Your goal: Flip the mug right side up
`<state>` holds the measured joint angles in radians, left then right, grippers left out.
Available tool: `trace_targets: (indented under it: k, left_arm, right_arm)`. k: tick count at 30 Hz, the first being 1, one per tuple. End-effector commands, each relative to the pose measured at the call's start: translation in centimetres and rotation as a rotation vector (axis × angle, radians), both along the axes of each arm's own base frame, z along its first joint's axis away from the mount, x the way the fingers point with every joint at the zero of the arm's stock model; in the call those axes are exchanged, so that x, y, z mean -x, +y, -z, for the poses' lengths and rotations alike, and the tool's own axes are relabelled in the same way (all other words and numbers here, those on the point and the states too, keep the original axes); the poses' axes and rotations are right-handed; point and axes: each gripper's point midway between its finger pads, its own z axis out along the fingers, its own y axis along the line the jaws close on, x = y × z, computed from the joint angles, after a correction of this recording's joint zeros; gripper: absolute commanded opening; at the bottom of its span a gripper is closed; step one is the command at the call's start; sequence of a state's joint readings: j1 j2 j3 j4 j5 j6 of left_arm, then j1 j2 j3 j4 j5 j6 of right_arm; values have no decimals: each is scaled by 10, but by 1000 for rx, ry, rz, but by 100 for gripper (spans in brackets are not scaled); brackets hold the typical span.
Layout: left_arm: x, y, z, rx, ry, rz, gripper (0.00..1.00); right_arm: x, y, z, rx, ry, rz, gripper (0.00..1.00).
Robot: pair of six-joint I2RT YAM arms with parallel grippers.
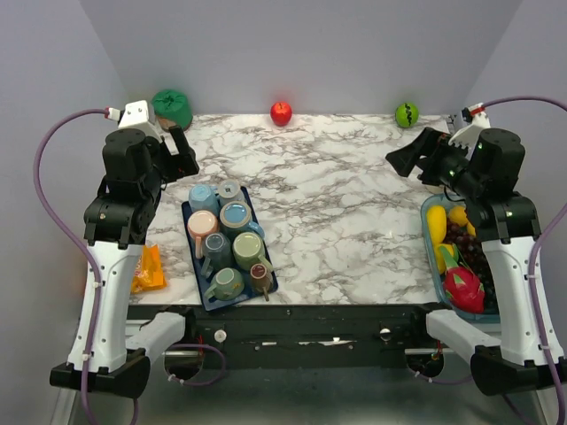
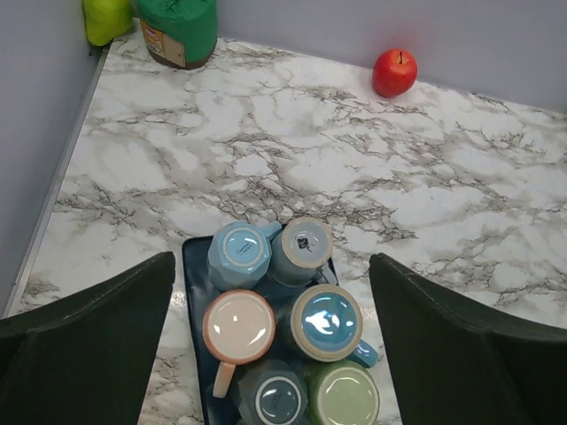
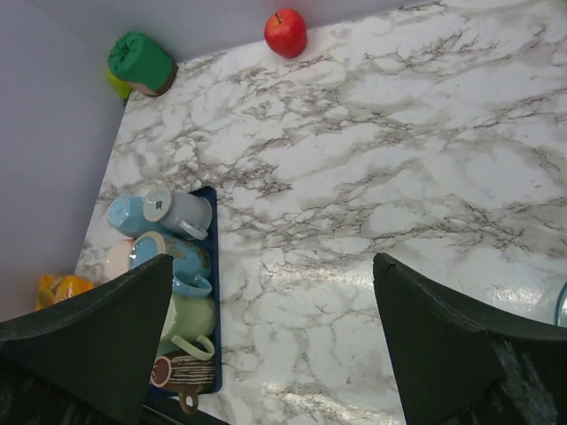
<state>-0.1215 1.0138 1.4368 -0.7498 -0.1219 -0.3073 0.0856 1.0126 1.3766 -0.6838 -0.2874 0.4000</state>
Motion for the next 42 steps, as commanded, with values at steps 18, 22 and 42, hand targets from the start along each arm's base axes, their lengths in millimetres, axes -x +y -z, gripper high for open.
trace_targets:
  k: [18,22,42]
  left_arm:
    - [19,-21,22,90,11,94,99]
    - [20,-26,28,108,25,118,99]
    - [21,-29,55,150,92,103,99]
  right_arm:
    - [50,89,84,125,145,-255,93]
    - [64,113,116,182,173,-228,89]
    - [166,274,222,435,235,-431,77]
